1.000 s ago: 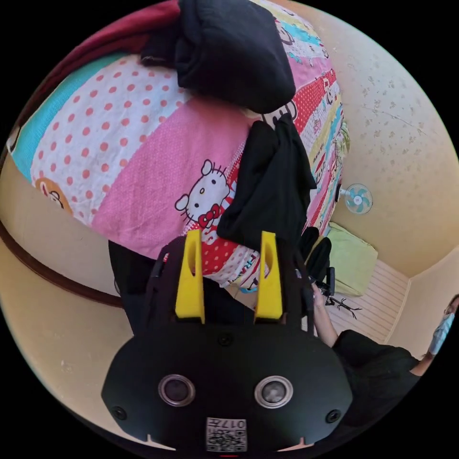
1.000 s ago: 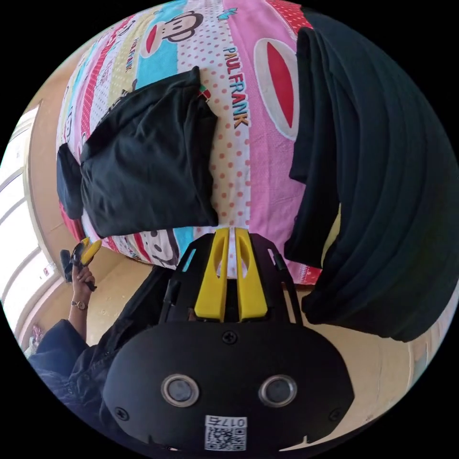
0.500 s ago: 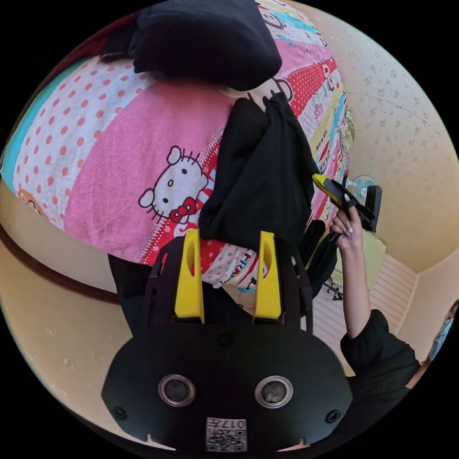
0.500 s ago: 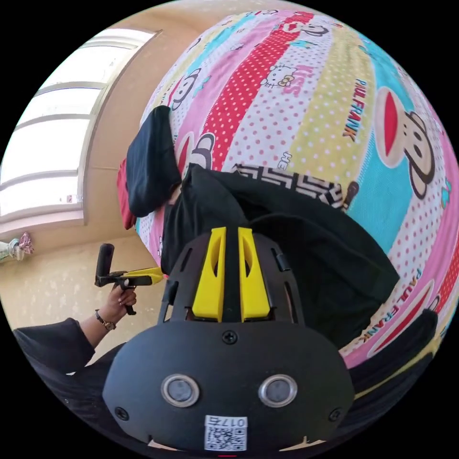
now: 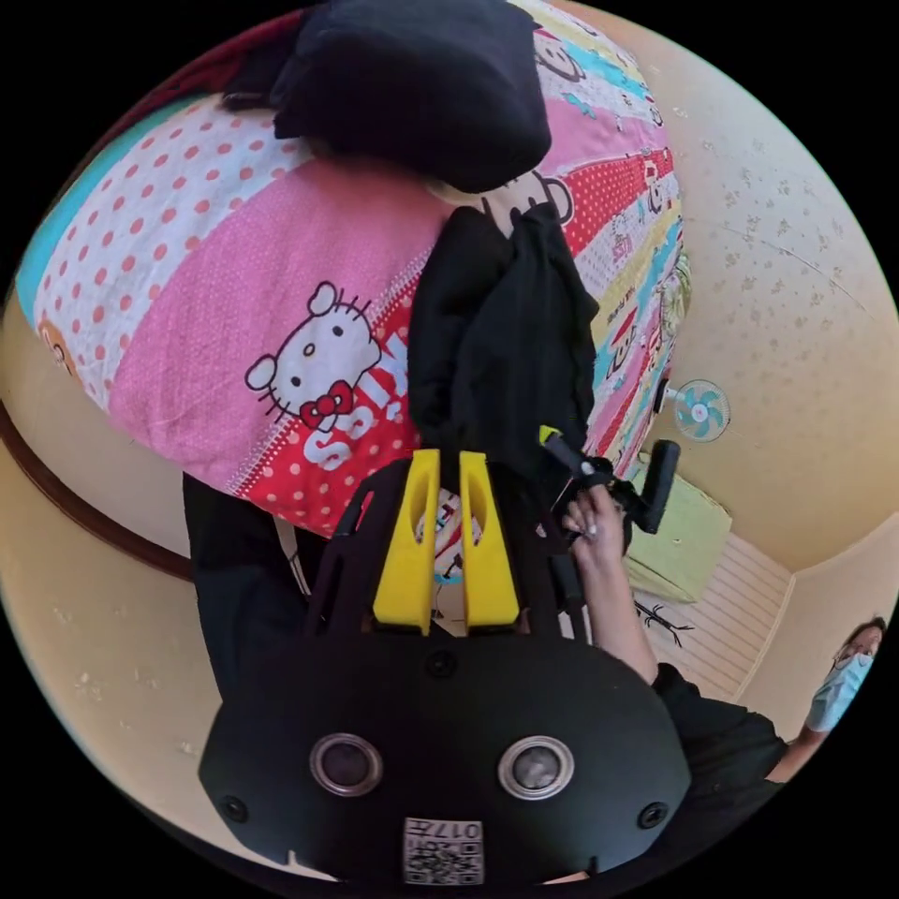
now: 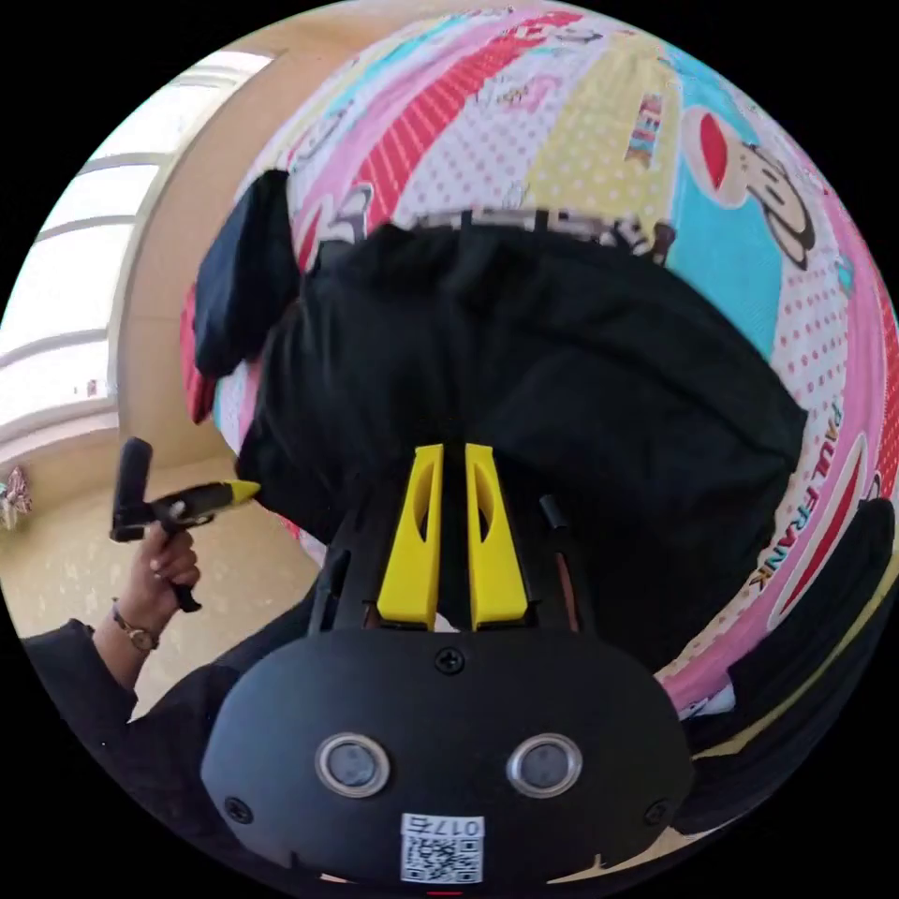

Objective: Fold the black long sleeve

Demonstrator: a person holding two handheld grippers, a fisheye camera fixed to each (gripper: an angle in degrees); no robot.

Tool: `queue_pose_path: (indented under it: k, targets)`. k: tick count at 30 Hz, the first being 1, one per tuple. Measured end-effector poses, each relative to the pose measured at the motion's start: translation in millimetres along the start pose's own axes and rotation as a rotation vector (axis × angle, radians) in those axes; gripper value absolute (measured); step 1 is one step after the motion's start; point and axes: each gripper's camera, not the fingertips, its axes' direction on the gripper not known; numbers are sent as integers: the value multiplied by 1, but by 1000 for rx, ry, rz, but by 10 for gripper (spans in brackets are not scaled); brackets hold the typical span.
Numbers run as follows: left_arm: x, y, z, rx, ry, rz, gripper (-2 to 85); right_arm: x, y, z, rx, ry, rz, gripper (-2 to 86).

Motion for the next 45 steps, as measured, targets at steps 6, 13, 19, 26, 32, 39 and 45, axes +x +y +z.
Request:
queue_pose_path:
  k: [6, 13, 19, 26, 32, 39, 45]
  targets:
    - [136, -4, 38, -54, -134, 446, 41, 58, 60, -94, 277, -211, 184, 30]
    - [246, 37, 214, -319, -239, 870, 39, 136, 206, -147, 277, -202, 370, 32]
    - [228, 58, 358, -512, -278, 870, 66, 162, 294, -104, 175, -303, 544, 38]
    - [144, 19, 312, -175, -278, 537, 141, 149, 329, -88, 195, -506, 602, 73]
    - [36, -26, 342, -252, -245, 234, 177, 138, 327, -95, 285, -732, 642, 121]
    - [19, -4, 373, -299, -1, 140, 45, 122, 327, -107, 319, -846, 794, 170]
    - [58, 39, 342, -273, 188, 207, 40, 104, 333, -101, 391, -923, 1009, 192]
